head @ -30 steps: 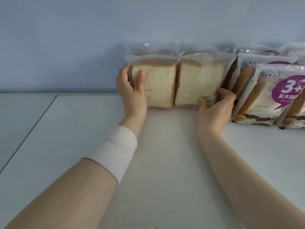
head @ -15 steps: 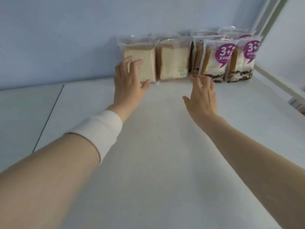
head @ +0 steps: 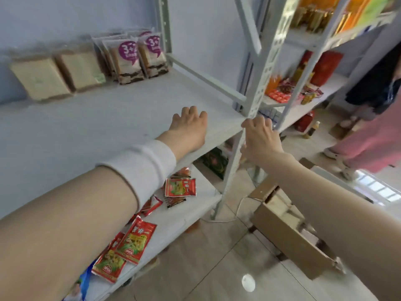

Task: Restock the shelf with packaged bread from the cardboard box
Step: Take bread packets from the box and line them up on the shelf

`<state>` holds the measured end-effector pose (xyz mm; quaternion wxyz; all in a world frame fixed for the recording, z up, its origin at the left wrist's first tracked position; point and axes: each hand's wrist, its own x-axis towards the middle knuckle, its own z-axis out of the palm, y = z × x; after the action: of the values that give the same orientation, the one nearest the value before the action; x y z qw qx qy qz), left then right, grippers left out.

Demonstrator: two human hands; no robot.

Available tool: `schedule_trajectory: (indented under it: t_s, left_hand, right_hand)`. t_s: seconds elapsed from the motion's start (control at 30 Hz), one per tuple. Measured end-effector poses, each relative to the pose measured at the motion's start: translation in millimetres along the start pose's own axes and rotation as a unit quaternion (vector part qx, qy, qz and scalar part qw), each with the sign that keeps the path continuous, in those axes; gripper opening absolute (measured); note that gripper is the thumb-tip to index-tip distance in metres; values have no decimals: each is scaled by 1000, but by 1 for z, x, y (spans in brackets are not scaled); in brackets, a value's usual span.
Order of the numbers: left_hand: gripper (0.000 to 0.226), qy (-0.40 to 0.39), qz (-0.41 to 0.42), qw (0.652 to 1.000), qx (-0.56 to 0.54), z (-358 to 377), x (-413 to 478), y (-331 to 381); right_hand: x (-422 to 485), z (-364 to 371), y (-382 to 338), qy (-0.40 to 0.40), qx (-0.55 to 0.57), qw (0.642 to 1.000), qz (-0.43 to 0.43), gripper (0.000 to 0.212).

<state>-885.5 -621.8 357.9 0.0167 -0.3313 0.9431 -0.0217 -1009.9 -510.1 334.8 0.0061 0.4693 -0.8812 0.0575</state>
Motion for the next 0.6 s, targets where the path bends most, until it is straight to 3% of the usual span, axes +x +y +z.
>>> schedule_trajectory:
  t_s: [0.27, 0.43, 0.6]
  left_hand:
    - [42, -153, 154, 976, -28, 101, 30, 256]
    - [42, -259, 197, 945, -14, 177, 52, 339]
    - [50, -307, 191, 932, -19, 244, 116, 392]
  right_hand:
    - [-134, 71, 252, -120, 1, 967, 225, 44]
    - [-172, 131, 338, -188, 15, 932, 310, 38]
    - [-149, 198, 388, -226, 56, 907, 350, 40]
